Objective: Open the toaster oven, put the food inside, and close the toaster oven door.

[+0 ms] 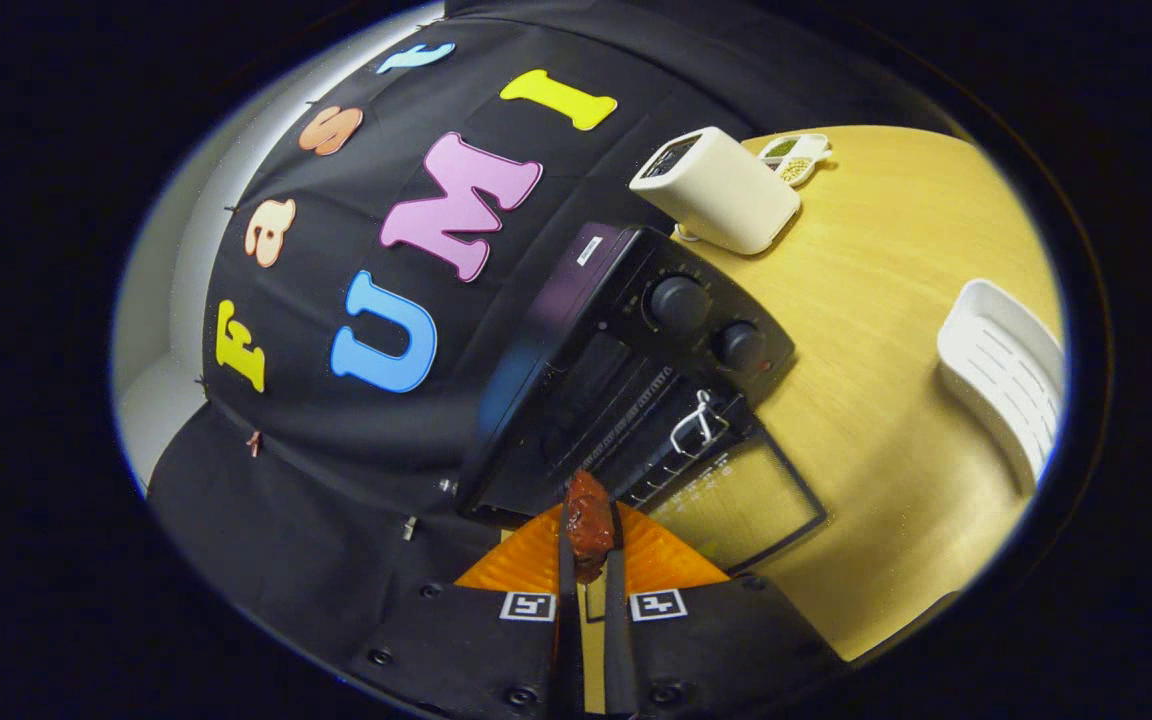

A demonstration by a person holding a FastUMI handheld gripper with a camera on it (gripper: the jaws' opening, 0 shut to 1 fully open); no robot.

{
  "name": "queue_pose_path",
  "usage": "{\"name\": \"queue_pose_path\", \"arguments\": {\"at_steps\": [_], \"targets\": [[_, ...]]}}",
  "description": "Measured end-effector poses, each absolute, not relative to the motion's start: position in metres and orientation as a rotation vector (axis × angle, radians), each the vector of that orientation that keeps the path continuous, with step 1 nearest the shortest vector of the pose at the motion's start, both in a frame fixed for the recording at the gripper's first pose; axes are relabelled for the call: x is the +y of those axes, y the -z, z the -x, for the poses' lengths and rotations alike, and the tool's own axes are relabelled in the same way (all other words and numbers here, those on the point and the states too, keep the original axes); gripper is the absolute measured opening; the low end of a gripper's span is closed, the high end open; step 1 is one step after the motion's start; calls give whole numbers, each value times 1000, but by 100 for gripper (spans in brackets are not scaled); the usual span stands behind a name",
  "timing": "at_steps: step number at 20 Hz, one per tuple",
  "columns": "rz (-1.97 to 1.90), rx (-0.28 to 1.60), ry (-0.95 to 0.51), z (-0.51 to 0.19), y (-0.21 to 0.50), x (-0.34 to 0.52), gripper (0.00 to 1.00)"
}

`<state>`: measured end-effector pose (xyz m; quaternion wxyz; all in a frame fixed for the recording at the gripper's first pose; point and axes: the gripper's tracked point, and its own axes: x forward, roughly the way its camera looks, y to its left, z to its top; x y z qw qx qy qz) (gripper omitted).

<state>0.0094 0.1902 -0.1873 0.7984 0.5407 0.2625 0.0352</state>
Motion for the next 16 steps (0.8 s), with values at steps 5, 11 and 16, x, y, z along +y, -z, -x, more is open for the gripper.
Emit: {"name": "queue_pose_path", "arguments": {"at_steps": [5,11,16], "targets": [[-1208,490,-36,-56,213,218,12],[-1168,439,21,-95,245,245,12],[-1156,406,115,-118,254,248,12]]}}
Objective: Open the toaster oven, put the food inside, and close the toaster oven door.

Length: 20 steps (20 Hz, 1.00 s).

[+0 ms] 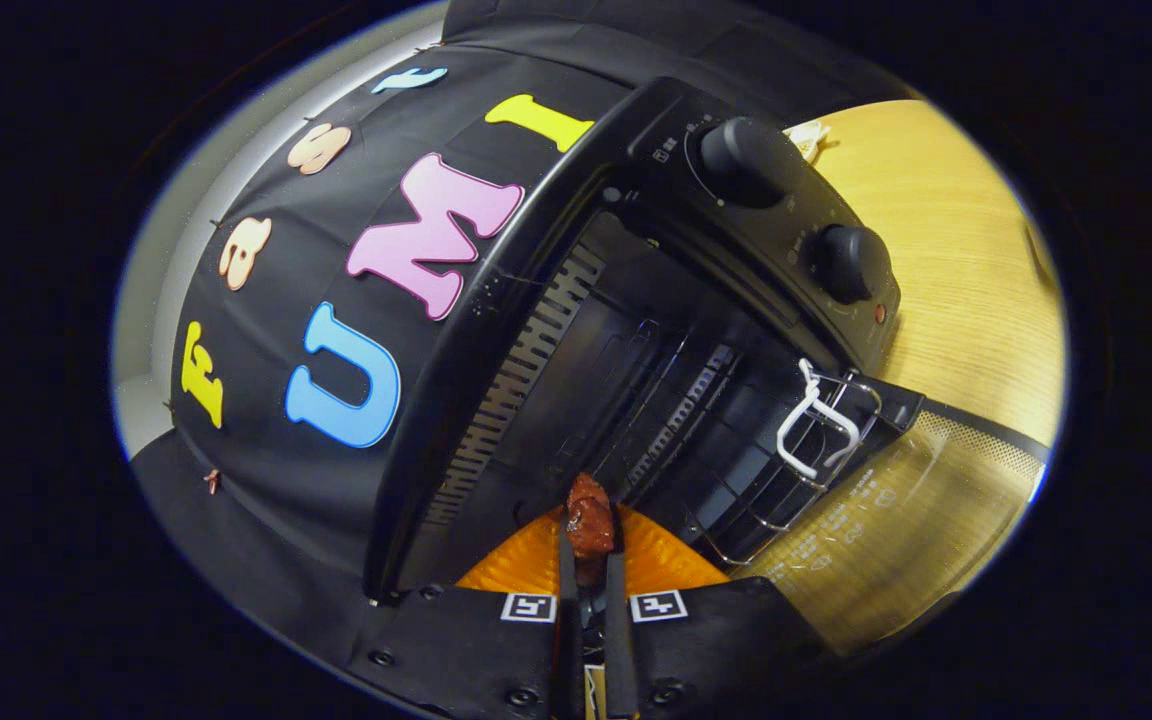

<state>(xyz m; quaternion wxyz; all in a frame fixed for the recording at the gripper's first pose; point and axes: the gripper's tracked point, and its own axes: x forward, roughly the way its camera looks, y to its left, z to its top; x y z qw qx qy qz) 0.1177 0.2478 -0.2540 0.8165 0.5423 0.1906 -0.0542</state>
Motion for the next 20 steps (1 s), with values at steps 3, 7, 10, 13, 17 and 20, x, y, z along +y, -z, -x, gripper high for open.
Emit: {"name": "queue_pose_path", "arguments": {"at_steps": [3,7,10,13,17,20], "targets": [[-1169,444,133,-118,253,250,16],[-1134,511,35,-116,238,268,62],[-979,595,12,-104,234,275,95],[-928,684,16,-88,241,277,97],[-803,789,8,-75,245,270,98],[-679,870,-16,-65,245,262,98]]}}
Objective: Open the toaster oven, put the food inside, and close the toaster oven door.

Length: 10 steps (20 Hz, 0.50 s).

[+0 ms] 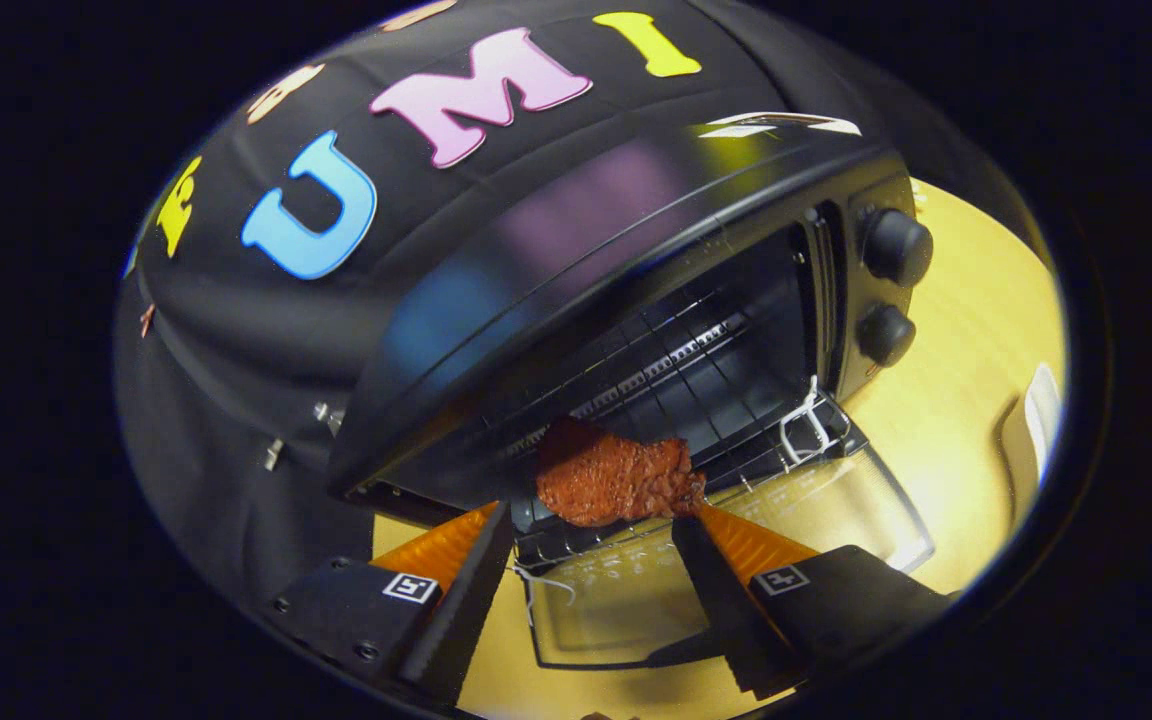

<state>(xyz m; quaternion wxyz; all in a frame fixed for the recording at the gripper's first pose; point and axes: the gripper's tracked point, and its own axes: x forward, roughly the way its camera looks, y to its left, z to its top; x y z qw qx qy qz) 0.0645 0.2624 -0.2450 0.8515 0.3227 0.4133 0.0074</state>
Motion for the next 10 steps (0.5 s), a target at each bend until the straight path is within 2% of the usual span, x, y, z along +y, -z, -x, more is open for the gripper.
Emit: {"name": "queue_pose_path", "arguments": {"at_steps": [3,10], "targets": [[-600,933,-35,-40,244,250,98],[-363,892,-97,35,218,224,98]]}}
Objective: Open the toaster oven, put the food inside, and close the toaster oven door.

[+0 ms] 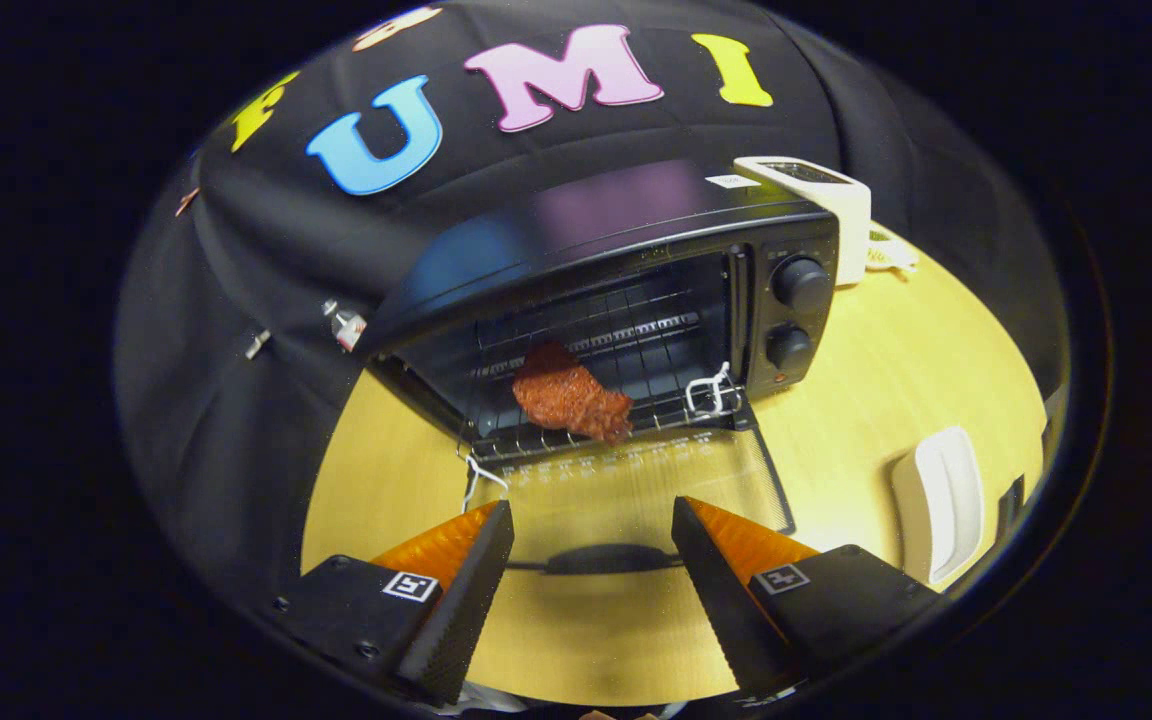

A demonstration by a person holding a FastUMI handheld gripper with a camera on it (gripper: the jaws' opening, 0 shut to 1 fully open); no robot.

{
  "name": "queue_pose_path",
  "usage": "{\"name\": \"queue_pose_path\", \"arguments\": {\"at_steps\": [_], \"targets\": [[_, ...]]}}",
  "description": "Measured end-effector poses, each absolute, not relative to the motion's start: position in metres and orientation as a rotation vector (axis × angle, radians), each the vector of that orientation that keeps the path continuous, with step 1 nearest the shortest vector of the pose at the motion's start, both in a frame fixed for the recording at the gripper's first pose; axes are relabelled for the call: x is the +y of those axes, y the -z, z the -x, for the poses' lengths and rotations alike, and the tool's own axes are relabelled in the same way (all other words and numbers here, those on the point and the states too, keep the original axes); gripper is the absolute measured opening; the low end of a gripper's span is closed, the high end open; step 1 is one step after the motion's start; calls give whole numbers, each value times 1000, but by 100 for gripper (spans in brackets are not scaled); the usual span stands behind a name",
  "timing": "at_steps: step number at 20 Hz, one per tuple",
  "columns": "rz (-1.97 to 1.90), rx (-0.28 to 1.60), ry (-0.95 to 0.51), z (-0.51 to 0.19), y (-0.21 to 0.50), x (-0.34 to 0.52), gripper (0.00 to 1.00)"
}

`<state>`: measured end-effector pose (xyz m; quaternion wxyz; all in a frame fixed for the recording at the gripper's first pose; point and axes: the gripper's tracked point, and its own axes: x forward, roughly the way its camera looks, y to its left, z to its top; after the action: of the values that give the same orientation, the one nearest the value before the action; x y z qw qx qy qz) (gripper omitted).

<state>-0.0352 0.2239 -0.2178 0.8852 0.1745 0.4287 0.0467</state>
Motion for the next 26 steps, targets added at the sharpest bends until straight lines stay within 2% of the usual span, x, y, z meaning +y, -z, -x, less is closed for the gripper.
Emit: {"name": "queue_pose_path", "arguments": {"at_steps": [7,14,26], "targets": [[-251,1005,-119,104,269,237,98],[-194,1000,-98,82,307,251,99],[-271,996,-41,67,283,249,99]]}}
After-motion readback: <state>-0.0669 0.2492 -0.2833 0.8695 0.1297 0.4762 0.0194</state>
